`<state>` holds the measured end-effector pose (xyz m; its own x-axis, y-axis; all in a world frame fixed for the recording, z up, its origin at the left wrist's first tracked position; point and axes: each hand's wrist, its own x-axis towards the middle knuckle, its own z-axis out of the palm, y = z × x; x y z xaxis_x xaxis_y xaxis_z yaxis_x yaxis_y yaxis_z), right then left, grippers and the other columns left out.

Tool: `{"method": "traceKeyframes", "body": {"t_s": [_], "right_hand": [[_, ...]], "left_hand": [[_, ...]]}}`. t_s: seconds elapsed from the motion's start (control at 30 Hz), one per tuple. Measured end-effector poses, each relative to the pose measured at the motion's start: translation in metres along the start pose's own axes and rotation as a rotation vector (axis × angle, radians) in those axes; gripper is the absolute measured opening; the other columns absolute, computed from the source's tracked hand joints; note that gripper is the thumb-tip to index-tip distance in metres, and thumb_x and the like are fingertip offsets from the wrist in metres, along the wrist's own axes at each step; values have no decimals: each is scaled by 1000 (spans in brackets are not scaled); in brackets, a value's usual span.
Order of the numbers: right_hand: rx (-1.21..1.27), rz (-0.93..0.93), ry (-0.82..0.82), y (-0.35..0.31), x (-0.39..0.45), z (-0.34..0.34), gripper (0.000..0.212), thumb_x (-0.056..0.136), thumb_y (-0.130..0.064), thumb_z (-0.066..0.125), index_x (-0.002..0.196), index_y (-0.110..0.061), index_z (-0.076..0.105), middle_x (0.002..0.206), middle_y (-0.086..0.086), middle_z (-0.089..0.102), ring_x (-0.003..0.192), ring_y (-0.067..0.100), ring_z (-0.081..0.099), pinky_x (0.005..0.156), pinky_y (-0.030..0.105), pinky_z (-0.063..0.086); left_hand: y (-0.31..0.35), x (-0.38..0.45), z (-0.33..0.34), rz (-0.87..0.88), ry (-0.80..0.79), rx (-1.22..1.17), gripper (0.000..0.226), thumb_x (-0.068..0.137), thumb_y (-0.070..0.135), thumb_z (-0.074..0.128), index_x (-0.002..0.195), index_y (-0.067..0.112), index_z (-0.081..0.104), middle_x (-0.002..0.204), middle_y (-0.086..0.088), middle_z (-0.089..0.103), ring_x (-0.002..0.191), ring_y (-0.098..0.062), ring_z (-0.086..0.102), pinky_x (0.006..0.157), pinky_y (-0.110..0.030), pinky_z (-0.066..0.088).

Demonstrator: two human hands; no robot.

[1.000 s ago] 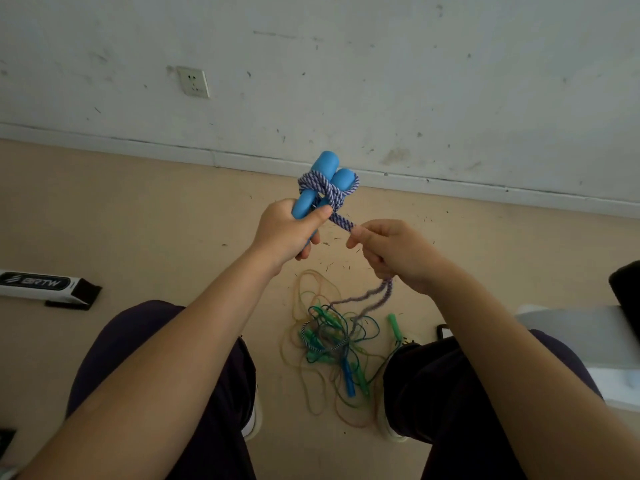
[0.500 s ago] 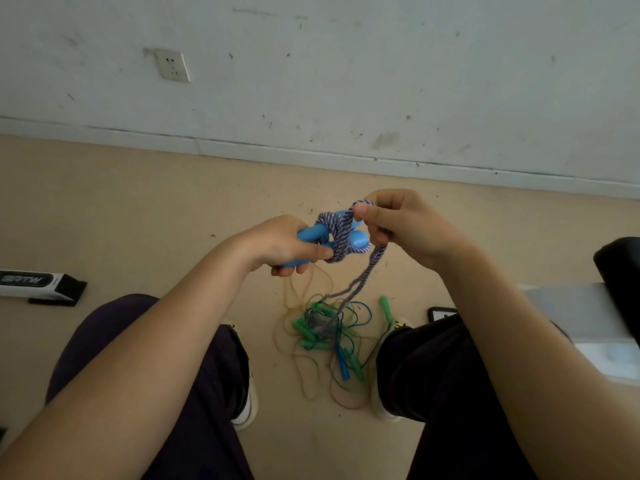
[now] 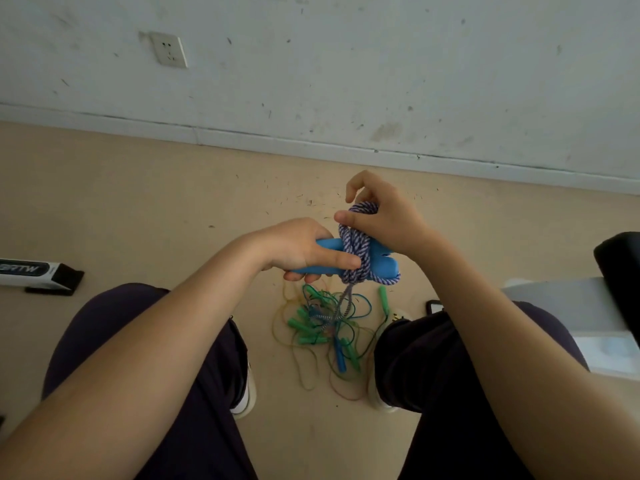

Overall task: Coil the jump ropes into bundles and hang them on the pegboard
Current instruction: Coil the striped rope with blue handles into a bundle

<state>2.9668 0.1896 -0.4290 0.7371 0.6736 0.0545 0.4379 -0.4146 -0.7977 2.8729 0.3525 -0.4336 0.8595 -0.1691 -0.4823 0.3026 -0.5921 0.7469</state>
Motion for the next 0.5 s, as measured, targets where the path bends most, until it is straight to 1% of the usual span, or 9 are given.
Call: {"method": "traceKeyframes", "body": {"t_s": [0.03,0.1,0.17,0.23,0.27,0.33,0.4,0.43,0.5], "right_hand": [[9,1,-10,-1,0,-1,20,85,-21,76,92,-11,60,79,2,59,70,9,52,68,31,46],[48,27,-30,-3,-1,-4,14,90,-25,70,90,-11,67,83,-5,64,73,0,56,72,27,47],[149,60,-53,-6,-4,-7,19,91,-35,67,87,-16,71,82,-9,66,75,-1,59,74,23,48],[271,91,-64,-10,-7,-10,28,83,-47,68,84,-18,71,81,-8,66,77,4,60,74,23,47],[329,108,-73,-11,-8,-12,32,78,-49,68,84,-18,70,81,-6,66,77,6,61,73,24,47],[470,149,-109,-11,-9,-14,36,76,-47,70,89,-13,69,85,0,68,79,13,63,72,29,51],[665,201,-155,-9,-10,-14,42,84,-42,70,105,-6,66,96,11,68,84,21,65,76,36,55],[733,215,-166,-9,-10,-13,42,87,-40,68,110,-5,64,98,13,66,83,22,65,75,36,55],[780,193,-172,-8,-10,-10,35,88,-37,61,109,-9,62,91,8,63,70,18,59,65,30,52]], "left_hand": [[0,0,0,7,22,1,52,76,69,69,73,18,58,56,0,65,38,-17,46,53,-26,44],[-2,-2,-4,31,68,-18,52,75,71,68,74,19,59,56,0,66,37,-16,46,47,-22,42],[-4,-4,-9,62,100,-71,52,74,73,67,74,21,62,58,0,66,37,-16,46,44,-21,41],[-5,-6,-12,94,110,-141,52,72,74,66,77,22,65,59,-1,66,36,-15,46,43,-21,41],[-5,-6,-13,111,112,-167,54,71,75,66,79,21,65,59,-2,65,36,-15,45,43,-20,40],[-5,-6,-12,145,125,-248,55,72,71,67,82,17,64,58,-3,63,35,-15,43,40,-21,38],[-5,-6,-13,183,174,-387,47,77,63,69,80,17,65,56,-4,60,34,-13,40,36,-20,33],[-5,-5,-14,199,205,-460,42,80,59,69,79,17,64,55,-4,58,34,-12,39,35,-20,31],[-5,-3,-15,220,266,-593,42,84,56,67,80,14,63,55,-4,56,35,-11,40,33,-19,30]]}}
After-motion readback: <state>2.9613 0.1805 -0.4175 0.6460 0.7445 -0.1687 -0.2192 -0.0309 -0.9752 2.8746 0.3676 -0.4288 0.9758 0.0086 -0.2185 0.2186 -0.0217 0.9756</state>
